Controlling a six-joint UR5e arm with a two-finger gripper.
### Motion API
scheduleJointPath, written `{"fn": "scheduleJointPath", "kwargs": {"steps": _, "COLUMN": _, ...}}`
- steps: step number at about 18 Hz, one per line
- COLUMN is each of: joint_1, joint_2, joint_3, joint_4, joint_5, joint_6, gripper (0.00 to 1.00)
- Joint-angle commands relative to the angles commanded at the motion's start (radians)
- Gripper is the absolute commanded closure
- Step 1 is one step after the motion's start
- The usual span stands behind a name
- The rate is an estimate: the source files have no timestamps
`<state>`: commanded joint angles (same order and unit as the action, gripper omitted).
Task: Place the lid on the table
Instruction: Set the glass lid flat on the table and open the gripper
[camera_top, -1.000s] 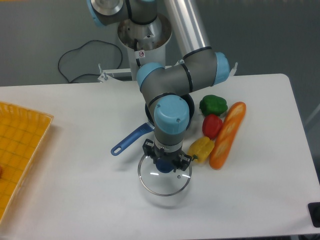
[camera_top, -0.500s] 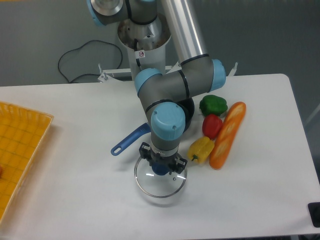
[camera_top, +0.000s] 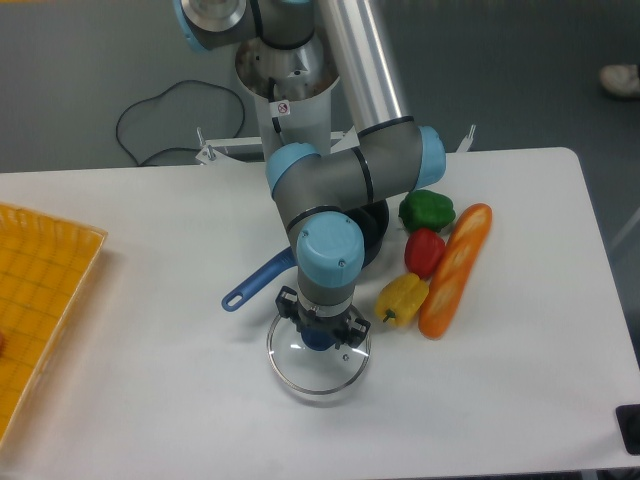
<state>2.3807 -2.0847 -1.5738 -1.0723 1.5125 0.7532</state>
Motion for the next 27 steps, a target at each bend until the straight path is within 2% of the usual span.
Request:
{"fn": "scheduleJointPath", "kwargs": {"steps": 20, "joint_1": -0.012, "joint_2": -0.028, "joint_3": 0.002, "joint_4": 0.023, "joint_5": 0.005, "joint_6": -0.002, "gripper": 0.63}}
{"fn": "scheduleJointPath", "kwargs": {"steps": 27, "joint_1": -0.014, "joint_2": -0.034, "joint_3": 0.002, "joint_4": 0.048, "joint_5": 0.043, "joint_6": -0.002, "gripper": 0.63}}
